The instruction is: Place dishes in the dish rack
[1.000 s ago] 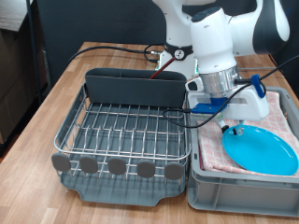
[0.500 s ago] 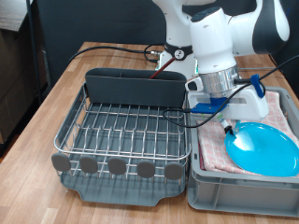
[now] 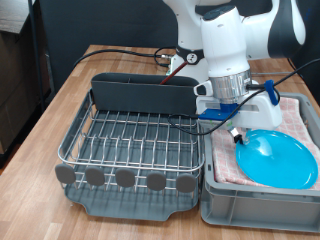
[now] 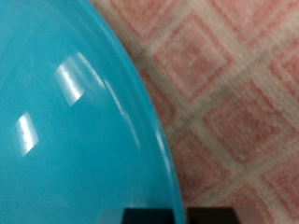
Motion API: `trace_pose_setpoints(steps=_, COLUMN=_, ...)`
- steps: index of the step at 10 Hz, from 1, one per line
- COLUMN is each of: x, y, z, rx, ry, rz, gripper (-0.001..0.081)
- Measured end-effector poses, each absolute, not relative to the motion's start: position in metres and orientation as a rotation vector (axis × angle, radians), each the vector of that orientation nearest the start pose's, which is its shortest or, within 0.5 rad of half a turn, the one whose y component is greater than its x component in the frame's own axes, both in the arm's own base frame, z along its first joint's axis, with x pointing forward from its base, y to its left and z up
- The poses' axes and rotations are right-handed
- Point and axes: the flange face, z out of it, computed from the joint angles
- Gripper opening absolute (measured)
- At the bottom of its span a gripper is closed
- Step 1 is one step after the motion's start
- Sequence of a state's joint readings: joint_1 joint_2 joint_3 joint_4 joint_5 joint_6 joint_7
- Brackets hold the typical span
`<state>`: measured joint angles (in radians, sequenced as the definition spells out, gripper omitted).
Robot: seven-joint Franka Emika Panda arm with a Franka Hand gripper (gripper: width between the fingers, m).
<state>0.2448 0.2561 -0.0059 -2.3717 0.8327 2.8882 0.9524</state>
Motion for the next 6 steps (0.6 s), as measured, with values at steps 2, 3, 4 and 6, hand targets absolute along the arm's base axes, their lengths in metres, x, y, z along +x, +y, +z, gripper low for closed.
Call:
trace_pose_setpoints(steps=2, x=0.513, y=0.074, z=0.243, rx=-2.039, ry=1.903, rz=-0.073, gripper=0.0038)
trace_pose_setpoints(steps=3, x=0.513, y=0.071, z=0.248, rx=-2.047, ry=1.916, rz=-0.087, gripper=0.0038)
trace_pose_setpoints(steps=4, x=0.513, y=0.068, z=0.254, rx=-2.059, ry=1.925, rz=-0.099, gripper=0.0035)
trace_pose_setpoints(steps=6, x=0.512, y=0.063, z=0.267, rx=-2.106, ry=1.933, rz=-0.126, gripper=0.0032)
